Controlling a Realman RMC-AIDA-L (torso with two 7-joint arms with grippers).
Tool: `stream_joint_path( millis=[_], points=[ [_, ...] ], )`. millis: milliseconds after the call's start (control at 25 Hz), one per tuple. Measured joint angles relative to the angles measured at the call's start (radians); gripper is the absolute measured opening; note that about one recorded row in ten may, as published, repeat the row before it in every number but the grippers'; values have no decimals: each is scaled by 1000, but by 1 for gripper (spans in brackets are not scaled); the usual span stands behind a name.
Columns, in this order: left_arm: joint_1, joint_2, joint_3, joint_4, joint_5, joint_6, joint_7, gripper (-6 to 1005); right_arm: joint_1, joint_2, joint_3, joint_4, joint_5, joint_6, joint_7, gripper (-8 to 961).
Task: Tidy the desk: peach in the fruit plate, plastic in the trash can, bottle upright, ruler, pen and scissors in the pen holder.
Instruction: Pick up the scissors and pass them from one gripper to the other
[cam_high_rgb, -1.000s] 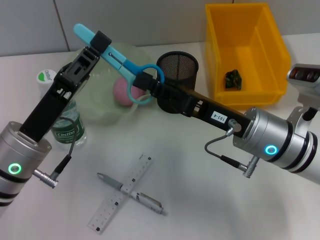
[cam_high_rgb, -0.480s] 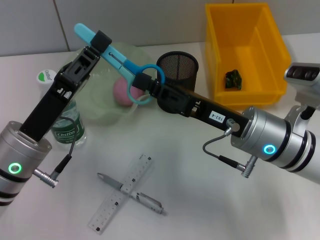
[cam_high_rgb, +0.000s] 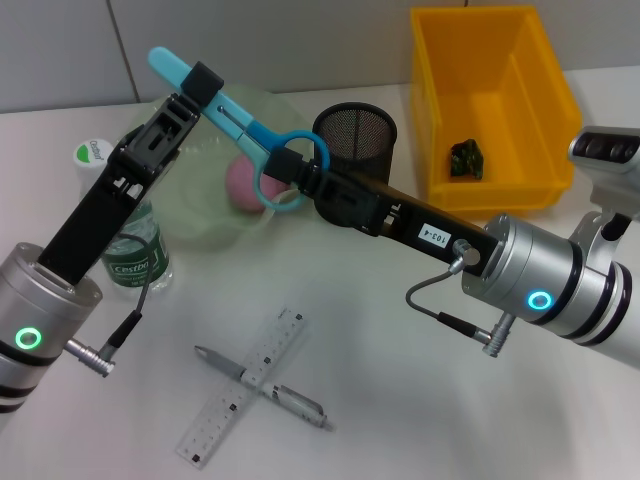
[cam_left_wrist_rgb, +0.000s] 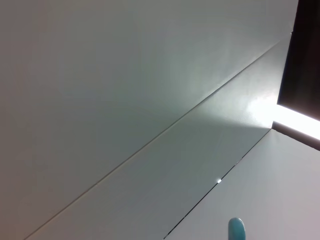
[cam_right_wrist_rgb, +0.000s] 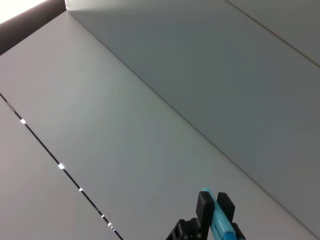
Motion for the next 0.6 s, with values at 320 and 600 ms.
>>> stream_joint_path(
  millis=[320,600],
  points=[
    [5,0,6,-4,3,39,67,216,-3,0,2,-4,3,0,-4,90],
    [13,0,5,6,3,39,75,331,-8,0,0,-5,4,0,-14,90]
  ],
)
